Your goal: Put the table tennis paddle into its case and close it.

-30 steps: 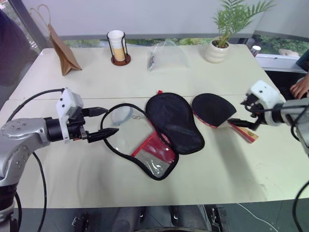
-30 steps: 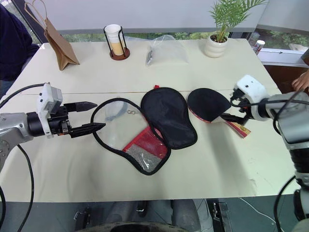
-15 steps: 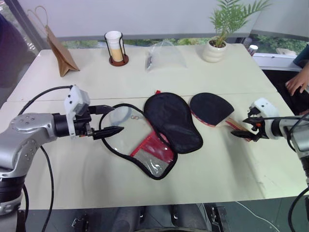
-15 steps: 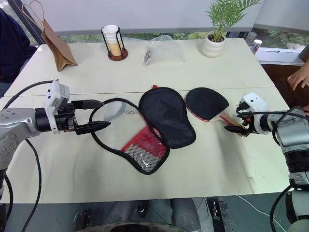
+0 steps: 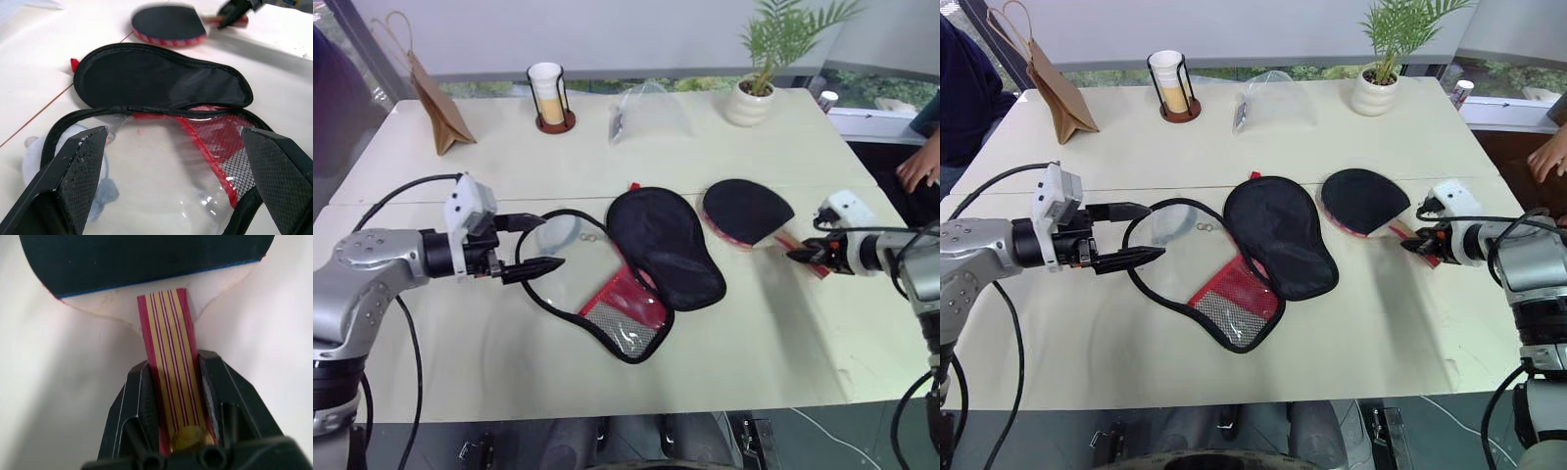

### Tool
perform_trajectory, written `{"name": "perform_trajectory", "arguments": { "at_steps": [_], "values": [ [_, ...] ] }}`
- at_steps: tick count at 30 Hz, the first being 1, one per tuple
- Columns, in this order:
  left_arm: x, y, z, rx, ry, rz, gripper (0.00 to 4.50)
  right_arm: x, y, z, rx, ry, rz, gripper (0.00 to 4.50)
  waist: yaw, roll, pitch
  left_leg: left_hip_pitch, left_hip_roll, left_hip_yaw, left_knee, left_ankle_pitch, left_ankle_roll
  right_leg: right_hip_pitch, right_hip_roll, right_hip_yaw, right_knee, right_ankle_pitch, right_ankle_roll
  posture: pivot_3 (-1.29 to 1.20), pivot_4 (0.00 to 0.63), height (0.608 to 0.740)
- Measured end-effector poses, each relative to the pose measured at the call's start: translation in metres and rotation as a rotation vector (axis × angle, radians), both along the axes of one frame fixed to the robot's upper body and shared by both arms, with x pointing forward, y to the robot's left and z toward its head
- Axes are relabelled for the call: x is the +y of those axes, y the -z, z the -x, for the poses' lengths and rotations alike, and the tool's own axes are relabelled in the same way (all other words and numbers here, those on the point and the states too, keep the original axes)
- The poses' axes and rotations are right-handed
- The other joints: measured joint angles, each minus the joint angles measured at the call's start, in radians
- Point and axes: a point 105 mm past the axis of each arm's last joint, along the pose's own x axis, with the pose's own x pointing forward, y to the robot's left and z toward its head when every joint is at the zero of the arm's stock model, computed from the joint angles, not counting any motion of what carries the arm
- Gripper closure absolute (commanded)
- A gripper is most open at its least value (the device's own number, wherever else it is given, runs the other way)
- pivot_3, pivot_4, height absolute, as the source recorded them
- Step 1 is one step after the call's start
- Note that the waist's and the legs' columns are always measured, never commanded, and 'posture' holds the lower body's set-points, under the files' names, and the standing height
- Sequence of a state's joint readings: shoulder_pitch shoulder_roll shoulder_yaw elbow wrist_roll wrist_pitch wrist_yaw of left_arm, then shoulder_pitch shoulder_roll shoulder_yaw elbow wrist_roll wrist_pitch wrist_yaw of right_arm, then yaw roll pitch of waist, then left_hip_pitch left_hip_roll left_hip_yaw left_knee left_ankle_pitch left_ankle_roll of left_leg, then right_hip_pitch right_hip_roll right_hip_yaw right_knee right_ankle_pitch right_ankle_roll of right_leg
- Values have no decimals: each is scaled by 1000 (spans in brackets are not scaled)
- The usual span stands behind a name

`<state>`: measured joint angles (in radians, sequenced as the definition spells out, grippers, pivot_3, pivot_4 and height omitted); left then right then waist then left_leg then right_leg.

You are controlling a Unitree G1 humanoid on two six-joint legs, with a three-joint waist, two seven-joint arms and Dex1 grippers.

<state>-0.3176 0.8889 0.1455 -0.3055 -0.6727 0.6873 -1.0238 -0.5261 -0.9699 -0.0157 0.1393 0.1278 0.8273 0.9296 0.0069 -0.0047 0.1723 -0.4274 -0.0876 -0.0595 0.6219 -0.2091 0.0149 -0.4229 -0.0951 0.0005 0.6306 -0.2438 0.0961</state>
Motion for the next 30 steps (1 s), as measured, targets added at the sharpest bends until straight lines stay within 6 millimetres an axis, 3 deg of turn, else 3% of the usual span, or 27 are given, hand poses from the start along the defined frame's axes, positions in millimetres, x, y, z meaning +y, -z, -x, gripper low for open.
{"name": "perform_trajectory", "arguments": {
  "at_steps": [3, 5, 11, 14, 22, 30],
  "values": [
    [-3, 3, -3, 10, 15, 5, 0, 27, -33, 2, -86, -32, -16, 3669, 0, 0, 0, 0, 1, 0, 0, 0, 0, -1, 1, 0, 0, 0, 0, 0, 150, 734],
    [-5, 2, -5, 6, 27, 3, 0, 45, -41, 8, -101, -52, -34, 3669, 3, -1, 0, 0, 1, -1, 0, 0, 0, 0, 1, 0, 0, 0, 0, 0, 150, 734],
    [-10, 1, -12, -1, 65, 1, 0, 114, -18, 26, -7, -78, -145, 3669, 4, -1, 0, -1, 0, -1, 1, 0, 0, 0, 0, 0, 0, 0, 0, 0, 150, 734],
    [-12, 2, -13, 6, 80, 4, 0, 140, -8, 34, 31, -73, -179, 3669, 4, -1, 0, -1, 0, -1, 1, 0, 0, -1, 0, 0, 1, 0, 0, 0, 150, 734],
    [-11, 4, -13, 3, 85, -3, 0, 159, 13, 36, 34, -21, -194, 3669, 2, -1, 0, -1, -1, -1, 2, 0, 1, -1, 0, 0, 1, 2, 2, 0, 150, 734],
    [-11, 6, -13, 8, 84, -2, 0, 165, 27, 34, 68, 14, -185, 3669, -5, -1, 0, -1, -1, -1, 1, 0, 1, -1, 0, 0, 1, 2, 3, 0, 150, 734]
  ]
}}
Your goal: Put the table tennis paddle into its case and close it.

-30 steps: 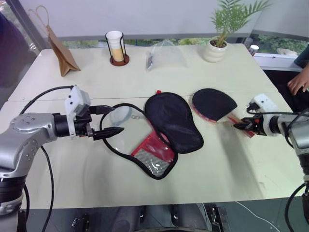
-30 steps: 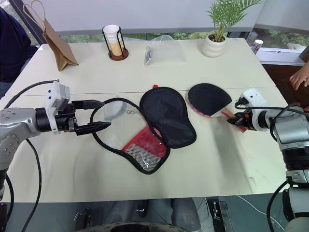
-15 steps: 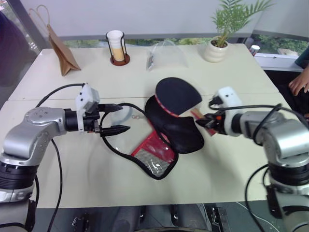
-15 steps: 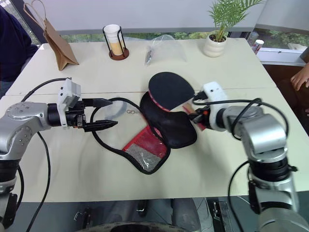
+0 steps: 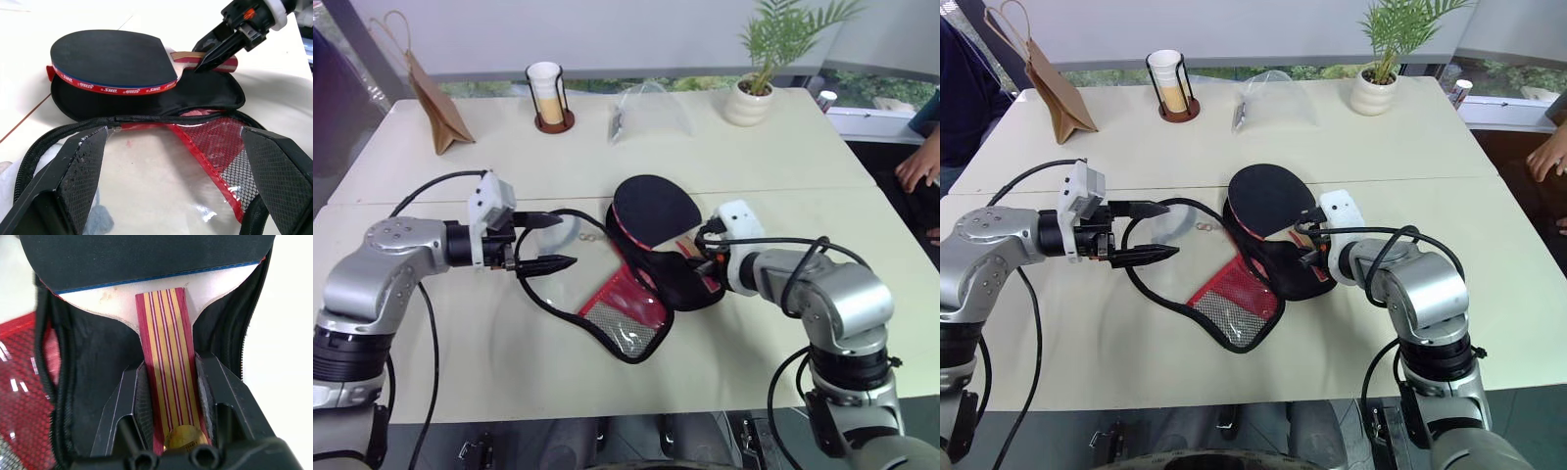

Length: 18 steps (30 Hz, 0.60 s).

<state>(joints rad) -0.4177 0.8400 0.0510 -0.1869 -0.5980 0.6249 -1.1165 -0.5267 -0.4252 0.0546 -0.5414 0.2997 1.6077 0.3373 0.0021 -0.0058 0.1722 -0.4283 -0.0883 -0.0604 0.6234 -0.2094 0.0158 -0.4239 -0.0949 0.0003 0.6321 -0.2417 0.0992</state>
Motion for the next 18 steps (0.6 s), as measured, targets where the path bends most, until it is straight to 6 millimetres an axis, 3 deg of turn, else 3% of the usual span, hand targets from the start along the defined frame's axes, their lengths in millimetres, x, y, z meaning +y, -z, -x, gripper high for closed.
{"name": "perform_trajectory", "arguments": {
  "at_steps": [13, 18],
  "values": [
    [1, 10, 4, 18, -25, -4, 0, 8, 13, 1, 56, -14, 10, 3669, -16, 0, 0, 0, 0, 0, 0, 0, 0, 0, 0, 0, 1, 0, 1, 0, 150, 734],
    [3, 10, 4, 16, -39, -3, 0, 11, 10, -2, 42, -30, 22, 1187, -15, 0, 0, 1, 0, 0, 0, 0, 0, 0, 0, 0, 1, 0, 1, 0, 150, 734]
  ]
}}
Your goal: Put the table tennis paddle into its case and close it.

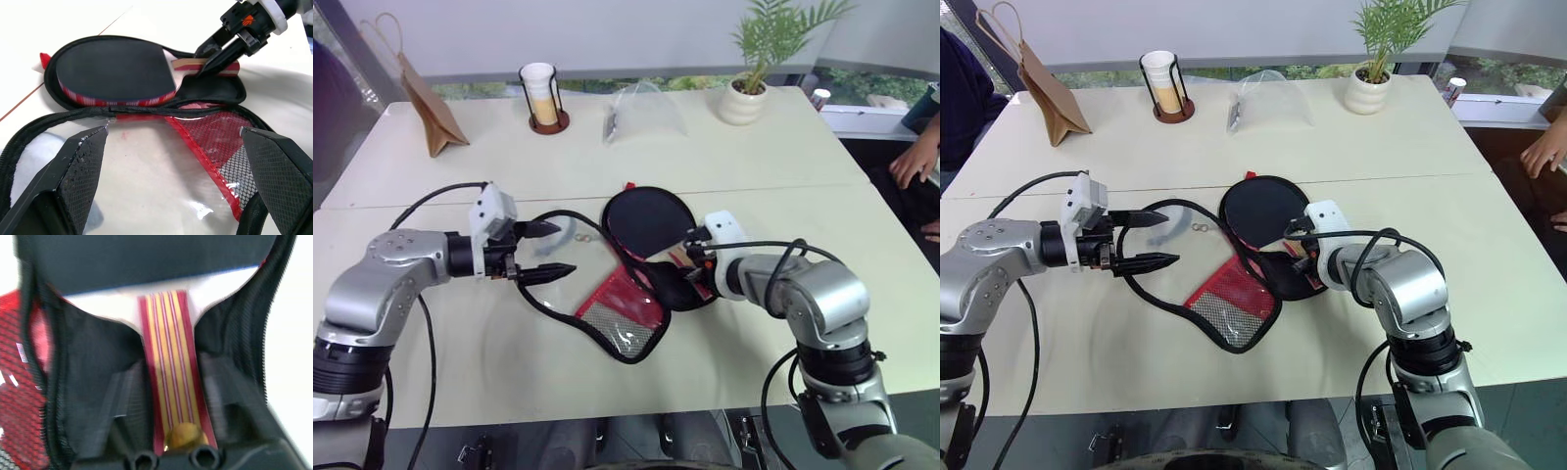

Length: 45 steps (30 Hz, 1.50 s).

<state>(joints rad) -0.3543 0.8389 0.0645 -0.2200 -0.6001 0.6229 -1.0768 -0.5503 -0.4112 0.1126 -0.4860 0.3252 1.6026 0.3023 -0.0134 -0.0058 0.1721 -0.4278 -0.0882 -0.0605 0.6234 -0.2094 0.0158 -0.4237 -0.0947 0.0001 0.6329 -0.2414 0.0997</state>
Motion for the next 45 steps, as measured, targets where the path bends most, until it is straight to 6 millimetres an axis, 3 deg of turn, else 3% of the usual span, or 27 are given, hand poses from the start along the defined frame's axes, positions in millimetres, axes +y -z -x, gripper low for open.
{"name": "perform_trajectory", "arguments": {
  "at_steps": [2, 3, 6, 9, 14, 20, 24, 27, 30, 33, 39, 43, 45],
  "values": [
    [1, 1, 0, 3, -8, 0, 0, 1, -2, -1, -10, -7, -1, 99, 0, 0, 0, 0, 0, 0, 0, 0, 0, 0, 0, 0, 0, 0, 0, 0, 150, 734],
    [2, 2, 1, 3, -14, 0, 0, 1, -5, -1, -16, -21, -5, 36, 0, 0, 0, 0, 0, 0, 0, 0, 0, 0, 0, 0, 0, 0, 0, 0, 150, 734],
    [13, 1, 1, 5, -41, -11, 0, 0, -22, -3, -55, -83, -31, 36, 0, 0, 0, 0, 0, 0, 0, 0, 0, 0, 0, 0, 0, 0, 0, 0, 150, 734],
    [39, -9, -2, -14, -95, -48, 0, 3, -54, 1, -160, -217, -73, 36, 0, 0, 0, 0, 0, 0, 0, 0, 0, 0, 0, -1, 0, 0, 0, 0, 150, 734],
    [80, -14, -1, 3, -150, -152, 0, -6, -85, 18, -263, -470, -72, 36, 1, 0, 0, 1, 0, 0, 0, -1, 1, 1, 0, -2, -2, 0, 0, 0, 150, 734],
    [127, -5, -1, 39, -222, -262, 0, -20, -102, 26, -303, -665, -56, 36, 0, 0, 0, 1, 1, 0, 0, -1, 1, 0, -1, -1, -3, -2, -3, 0, 150, 734],
    [140, 14, -1, 58, -235, -328, 0, -25, -111, 17, -354, -674, -51, 36, 1, 0, 0, 0, 1, 0, -1, -1, 1, -1, -2, 0, -3, -2, -4, 0, 150, 734],
    [132, 35, -2, 70, -191, -343, 0, -25, -118, 13, -385, -685, -40, 36, 4, 0, 0, 0, 1, 1, -1, -2, 1, -1, -2, 0, -3, -2, -4, 0, 150, 734],
    [104, 63, -5, 101, -118, -288, 0, -29, -119, 9, -399, -678, -15, 36, 9, 0, 0, -2, 0, 1, 0, -2, 1, -1, -2, 0, -3, -2, -4, 0, 150, 734],
    [74, 74, -6, 93, -42, -239, 0, -32, -120, 6, -404, -665, -3, 36, 7, -1, 0, -4, 0, 1, 1, -2, 2, -1, -2, 0, -3, -1, -3, 0, 150, 734],
    [10, 62, -4, 20, 98, -73, 0, -36, -127, 8, -423, -650, 15, 36, 4, -1, 0, -4, 1, 1, 2, -2, 2, -2, -2, 0, -2, 0, 0, 0, 150, 734],
    [-3, 47, -3, 40, 129, 0, 0, -44, -129, 9, -432, -612, 25, 36, 3, 0, 0, -4, 1, 0, 3, -2, 2, -1, -1, 0, -1, 0, -1, 0, 150, 734],
    [-21, 31, -10, 29, 157, 89, 0, -48, -129, 8, -433, -584, 22, 36, 10, 0, 0, -4, 1, 0, 6, -2, 2, 0, -1, -1, -1, 0, 0, 0, 150, 734]
  ]
}}
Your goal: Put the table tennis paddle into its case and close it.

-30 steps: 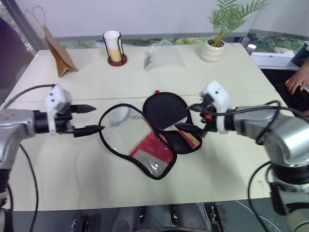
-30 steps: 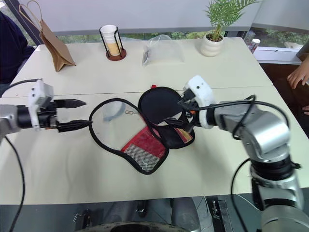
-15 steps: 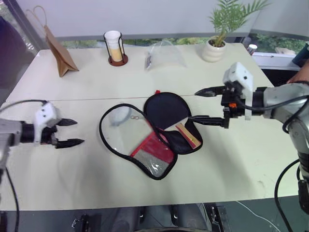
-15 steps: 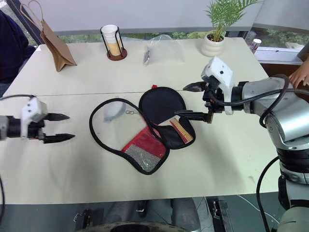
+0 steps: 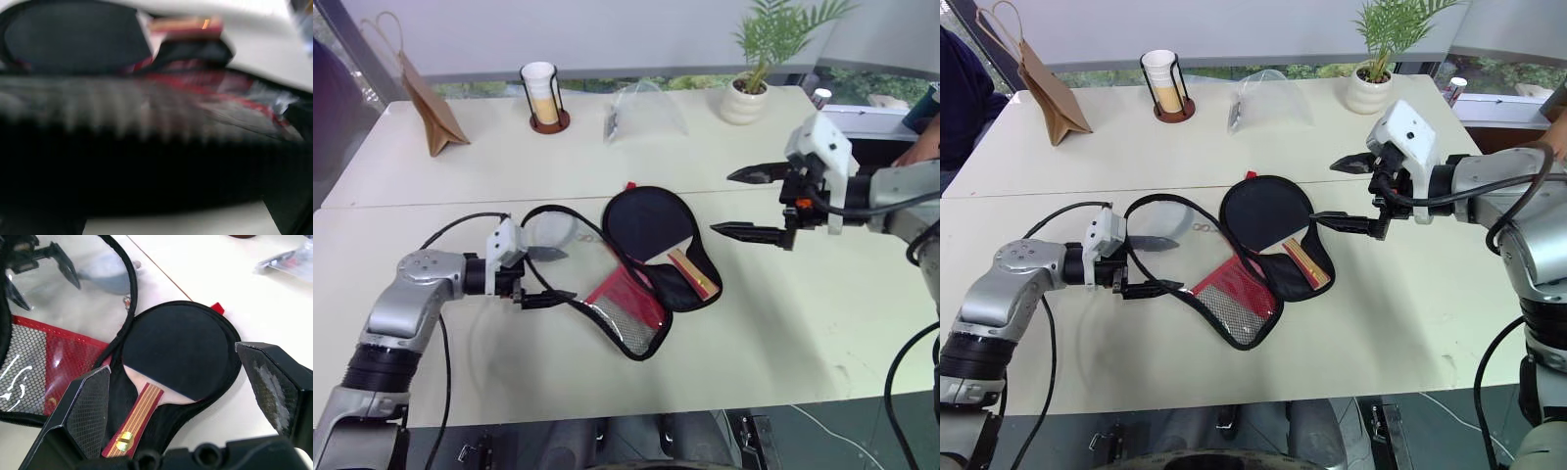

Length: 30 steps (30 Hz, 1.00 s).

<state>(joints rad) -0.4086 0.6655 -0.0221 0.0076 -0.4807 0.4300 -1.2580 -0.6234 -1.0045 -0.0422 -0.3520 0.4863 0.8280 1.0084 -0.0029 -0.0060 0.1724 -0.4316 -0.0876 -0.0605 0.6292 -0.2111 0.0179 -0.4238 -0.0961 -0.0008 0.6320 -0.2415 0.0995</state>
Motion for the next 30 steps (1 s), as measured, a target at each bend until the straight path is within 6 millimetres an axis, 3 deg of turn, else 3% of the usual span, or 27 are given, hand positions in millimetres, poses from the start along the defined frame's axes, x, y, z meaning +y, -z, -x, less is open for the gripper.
{"name": "perform_trajectory", "arguments": {
  "at_steps": [4, 6, 11, 15, 19, 23, 30],
  "values": [
    [-35, -29, -18, -60, 30, 130, 0, -8, -8, -2, -36, 48, -15, 36, 18, -1, 0, 0, -1, 0, 2, 0, 1, 2, 0, -1, -1, 1, 2, 0, 150, 734],
    [-52, -31, -28, -61, 35, 156, 0, -12, -11, -3, -53, 74, -18, 36, 19, -1, 0, 0, -1, 0, 3, 0, 1, 3, 0, -1, -1, 2, 3, 0, 150, 734],
    [-100, -9, -65, -58, -27, 150, 0, -24, -11, -3, -64, 143, -19, 36, 17, -2, 0, 0, -2, 0, 3, -1, 2, 3, 0, -1, -2, 3, 5, 0, 150, 734],
    [-119, 10, -81, -88, -61, 63, 0, -29, 1, -3, -24, 188, -16, 36, 14, -2, 1, 0, -1, 1, 2, -1, 2, 1, 0, -1, -1, 3, 6, 0, 150, 734],
    [-117, 24, -85, -116, -57, -11, 0, -35, 20, -1, 72, 216, -27, 36, 14, -2, 1, 0, -1, 1, 2, -1, 2, 1, 0, 0, -1, 3, 6, 0, 150, 734],
    [-107, 22, -85, -136, -42, -40, 0, -41, 37, -3, 206, 250, -80, 36, 15, -2, 1, 0, -1, 1, 3, -1, 2, 2, 0, 0, -1, 3, 6, 0, 150, 734],
    [-83, -23, -66, -199, -3, 37, 0, -38, 77, -16, 473, 271, -184, 36, 8, -2, 1, 0, -1, 1, 2, -1, 2, 1, 0, 1, 0, 3, 6, 0, 150, 734]
  ]
}}
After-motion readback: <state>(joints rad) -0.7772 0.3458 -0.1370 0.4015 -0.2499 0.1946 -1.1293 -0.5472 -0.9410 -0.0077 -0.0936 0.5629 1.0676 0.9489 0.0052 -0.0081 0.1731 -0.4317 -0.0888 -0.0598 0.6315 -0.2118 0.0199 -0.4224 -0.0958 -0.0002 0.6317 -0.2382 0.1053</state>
